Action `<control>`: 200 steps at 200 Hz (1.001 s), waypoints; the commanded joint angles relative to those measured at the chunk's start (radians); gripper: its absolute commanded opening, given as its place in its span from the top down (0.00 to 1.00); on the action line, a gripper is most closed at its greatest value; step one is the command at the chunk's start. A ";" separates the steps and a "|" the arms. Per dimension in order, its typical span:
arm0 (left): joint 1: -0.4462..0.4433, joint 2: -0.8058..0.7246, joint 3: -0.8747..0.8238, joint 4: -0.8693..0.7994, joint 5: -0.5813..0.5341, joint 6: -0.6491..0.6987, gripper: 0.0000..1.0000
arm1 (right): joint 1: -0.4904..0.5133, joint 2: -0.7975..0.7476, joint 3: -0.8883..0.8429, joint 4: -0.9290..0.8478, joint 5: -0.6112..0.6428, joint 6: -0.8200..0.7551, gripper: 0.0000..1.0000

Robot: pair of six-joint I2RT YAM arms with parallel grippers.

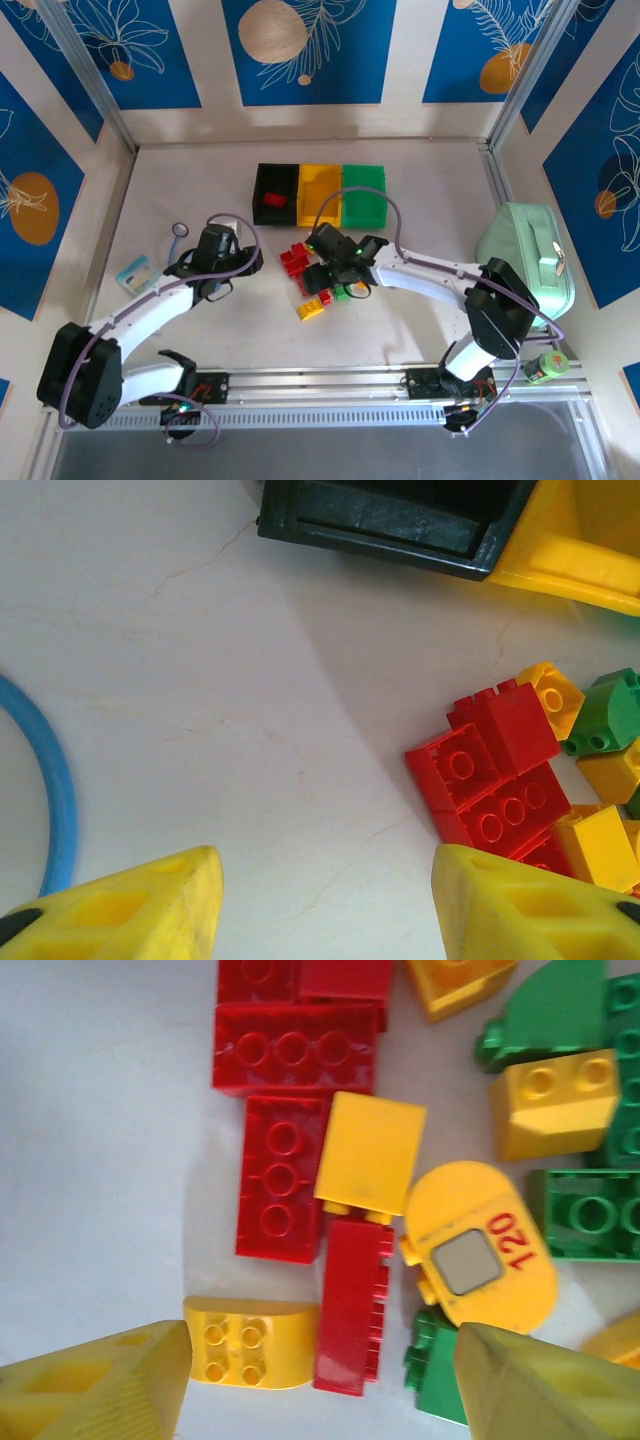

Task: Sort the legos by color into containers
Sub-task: Pick up the lego from the bottom-center of the table.

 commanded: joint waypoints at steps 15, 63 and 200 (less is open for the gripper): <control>-0.006 -0.043 -0.032 0.000 -0.012 -0.011 0.43 | 0.077 0.073 0.073 -0.073 -0.078 -0.048 0.27; -0.007 -0.038 -0.047 0.014 0.001 -0.031 0.43 | 0.165 0.166 0.129 -0.135 -0.041 -0.002 0.26; -0.007 -0.059 -0.080 0.005 -0.027 -0.030 0.43 | 0.218 0.360 0.274 -0.316 0.128 0.083 0.22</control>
